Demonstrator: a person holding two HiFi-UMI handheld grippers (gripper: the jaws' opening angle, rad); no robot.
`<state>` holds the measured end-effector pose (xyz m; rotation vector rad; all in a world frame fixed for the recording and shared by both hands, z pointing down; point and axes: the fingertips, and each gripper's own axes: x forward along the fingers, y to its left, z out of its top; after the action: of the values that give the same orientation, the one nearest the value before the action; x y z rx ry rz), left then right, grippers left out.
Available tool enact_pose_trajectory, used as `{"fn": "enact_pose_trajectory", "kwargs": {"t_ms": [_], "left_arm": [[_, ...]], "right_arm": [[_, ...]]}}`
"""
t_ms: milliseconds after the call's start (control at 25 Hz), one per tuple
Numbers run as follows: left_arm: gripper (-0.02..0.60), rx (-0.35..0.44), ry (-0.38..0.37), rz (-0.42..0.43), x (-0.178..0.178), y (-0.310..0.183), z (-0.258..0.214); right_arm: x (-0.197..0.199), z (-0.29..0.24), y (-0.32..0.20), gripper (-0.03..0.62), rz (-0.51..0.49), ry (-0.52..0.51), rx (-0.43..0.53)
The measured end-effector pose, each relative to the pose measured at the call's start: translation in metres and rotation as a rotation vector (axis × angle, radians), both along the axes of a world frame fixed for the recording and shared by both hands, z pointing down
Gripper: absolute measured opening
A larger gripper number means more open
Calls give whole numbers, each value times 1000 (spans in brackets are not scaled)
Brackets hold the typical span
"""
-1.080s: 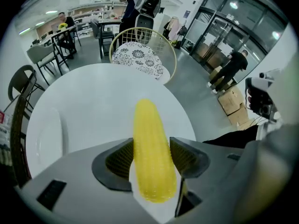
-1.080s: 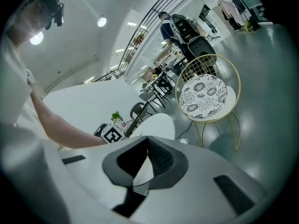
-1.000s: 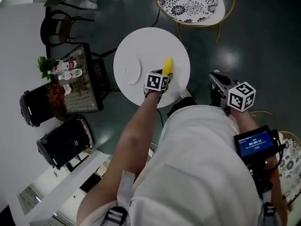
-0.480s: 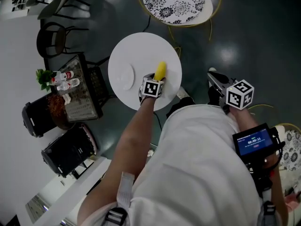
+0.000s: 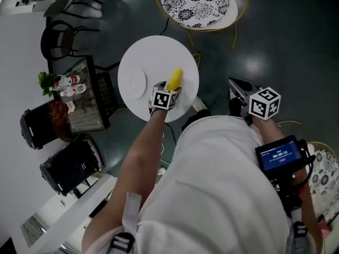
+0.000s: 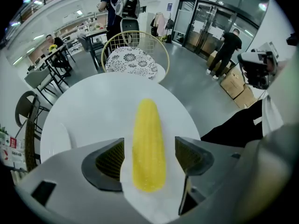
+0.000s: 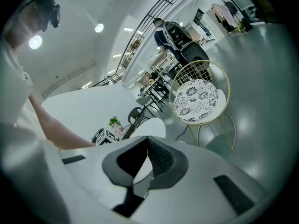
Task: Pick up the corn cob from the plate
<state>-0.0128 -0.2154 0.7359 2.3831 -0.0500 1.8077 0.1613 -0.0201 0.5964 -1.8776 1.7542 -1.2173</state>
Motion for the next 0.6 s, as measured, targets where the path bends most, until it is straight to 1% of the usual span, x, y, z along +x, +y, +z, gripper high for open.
{"fn": "enact_pose_trajectory", "kwargs": {"t_ms": [200,400,600], "left_arm": [[321,56,39,-26,-10,-14,-21],[318,77,95,-78,-21,-9,-31],[318,101,106,-118,-35,-7,-34]], "right_arm": [[-8,-4,-17,8,-45,9,30],[-16,-4,-19,8,-89,20,39],[-22,-4,-21,8,-136,25,51]]}}
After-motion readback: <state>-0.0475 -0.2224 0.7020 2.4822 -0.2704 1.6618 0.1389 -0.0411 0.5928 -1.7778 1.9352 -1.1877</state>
